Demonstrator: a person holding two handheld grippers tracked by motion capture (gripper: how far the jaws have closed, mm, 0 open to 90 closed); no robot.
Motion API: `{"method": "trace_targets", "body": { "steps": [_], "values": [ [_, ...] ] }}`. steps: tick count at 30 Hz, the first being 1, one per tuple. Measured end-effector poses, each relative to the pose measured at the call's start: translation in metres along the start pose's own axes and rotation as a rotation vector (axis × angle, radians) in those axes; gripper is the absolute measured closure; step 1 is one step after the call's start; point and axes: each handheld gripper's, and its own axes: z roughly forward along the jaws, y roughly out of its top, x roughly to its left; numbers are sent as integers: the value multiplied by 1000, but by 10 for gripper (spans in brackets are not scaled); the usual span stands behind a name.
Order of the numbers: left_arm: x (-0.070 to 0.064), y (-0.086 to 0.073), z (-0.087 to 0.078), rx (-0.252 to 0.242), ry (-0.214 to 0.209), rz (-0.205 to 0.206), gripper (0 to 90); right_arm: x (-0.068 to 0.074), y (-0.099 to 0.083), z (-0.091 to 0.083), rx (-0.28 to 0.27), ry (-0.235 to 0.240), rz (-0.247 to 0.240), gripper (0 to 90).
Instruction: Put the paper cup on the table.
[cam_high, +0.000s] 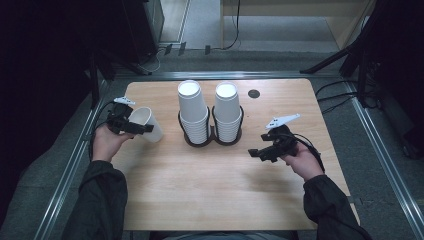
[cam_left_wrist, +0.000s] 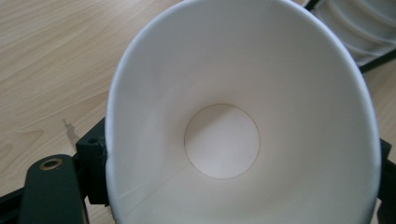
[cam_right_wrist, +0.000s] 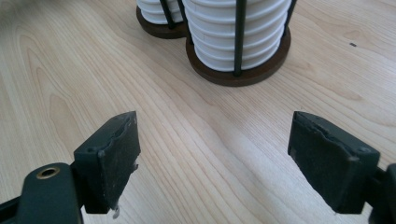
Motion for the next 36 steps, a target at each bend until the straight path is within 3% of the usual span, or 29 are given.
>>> {"method": "trace_targets", "body": {
  "steps": [12, 14, 23, 31, 36],
  "values": [
    [12, 6, 15, 26, 91, -31, 143, -7, -12, -13, -26, -18, 39, 170],
    [13, 5, 19, 42, 95, -26, 137, -7, -12, -14, -28, -19, 39, 170],
    [12, 5, 22, 30, 97, -3, 104, -5, -11, -10, -17, -11, 32, 170],
    [13, 2, 22, 26, 79, -12, 86, -3, -9, -8, -18, -11, 35, 170],
    [12, 1, 28, 68, 68, -1, 36, -2, -7, -5, -18, -5, 28, 170]
  ]
}}
